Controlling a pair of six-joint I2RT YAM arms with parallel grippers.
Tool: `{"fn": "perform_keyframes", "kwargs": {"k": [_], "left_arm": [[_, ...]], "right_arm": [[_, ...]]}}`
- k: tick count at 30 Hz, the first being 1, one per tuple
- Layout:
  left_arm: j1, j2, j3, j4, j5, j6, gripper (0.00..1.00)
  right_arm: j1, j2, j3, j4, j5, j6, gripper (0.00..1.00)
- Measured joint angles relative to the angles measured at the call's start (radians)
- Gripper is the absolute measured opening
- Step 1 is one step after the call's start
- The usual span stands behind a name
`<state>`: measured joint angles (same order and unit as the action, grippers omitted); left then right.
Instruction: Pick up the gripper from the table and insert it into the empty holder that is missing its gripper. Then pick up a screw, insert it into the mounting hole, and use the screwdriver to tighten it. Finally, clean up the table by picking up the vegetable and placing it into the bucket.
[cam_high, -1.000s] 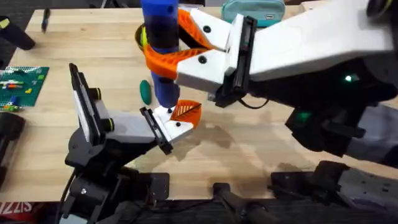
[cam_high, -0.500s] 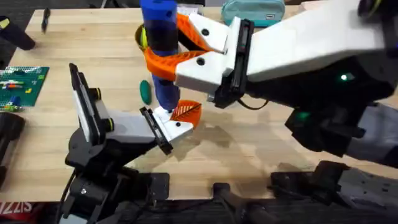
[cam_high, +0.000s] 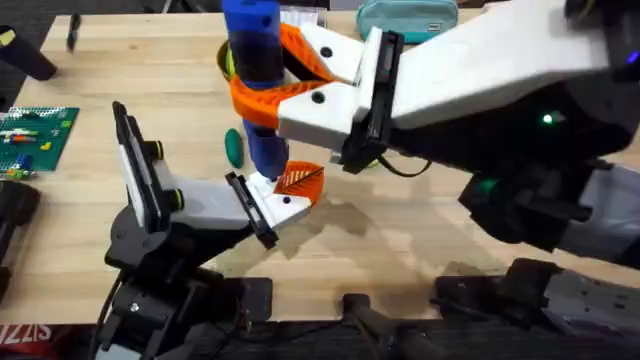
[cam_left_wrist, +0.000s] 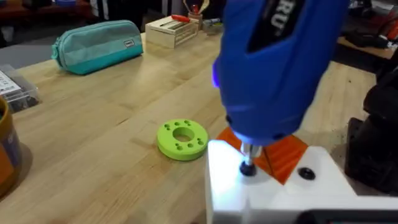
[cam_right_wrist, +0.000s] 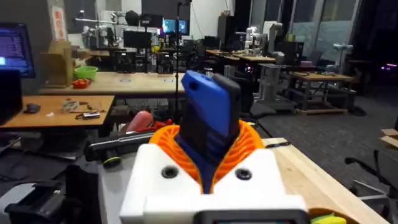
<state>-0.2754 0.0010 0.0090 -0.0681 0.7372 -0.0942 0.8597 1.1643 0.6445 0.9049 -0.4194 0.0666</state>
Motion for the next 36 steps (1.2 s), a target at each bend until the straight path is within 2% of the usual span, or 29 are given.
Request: {"fn": "perform_keyframes", "kwargs": {"k": [24, 30, 33, 36], "left_arm": [[-0.001, 0.001, 0.000, 0.000, 0.000, -0.004, 0.007], [-0.001, 0.000, 0.000, 0.003, 0.000, 0.003, 0.008], [-0.001, 0.000, 0.000, 0.001, -0.001, 0.003, 0.007], [-0.001, 0.000, 0.000, 0.001, -0.001, 0.004, 0.008]], "right_arm": [[0.000, 0.000, 0.001, -0.007, 0.007, 0.000, 0.056], [0.001, -0.001, -0.005, 0.050, -0.014, 0.006, 0.056], [0.000, -0.035, -0.008, 0.124, -0.011, 0.011, 0.056], [-0.002, -0.119, -0.006, 0.159, -0.008, 0.013, 0.056]]}}
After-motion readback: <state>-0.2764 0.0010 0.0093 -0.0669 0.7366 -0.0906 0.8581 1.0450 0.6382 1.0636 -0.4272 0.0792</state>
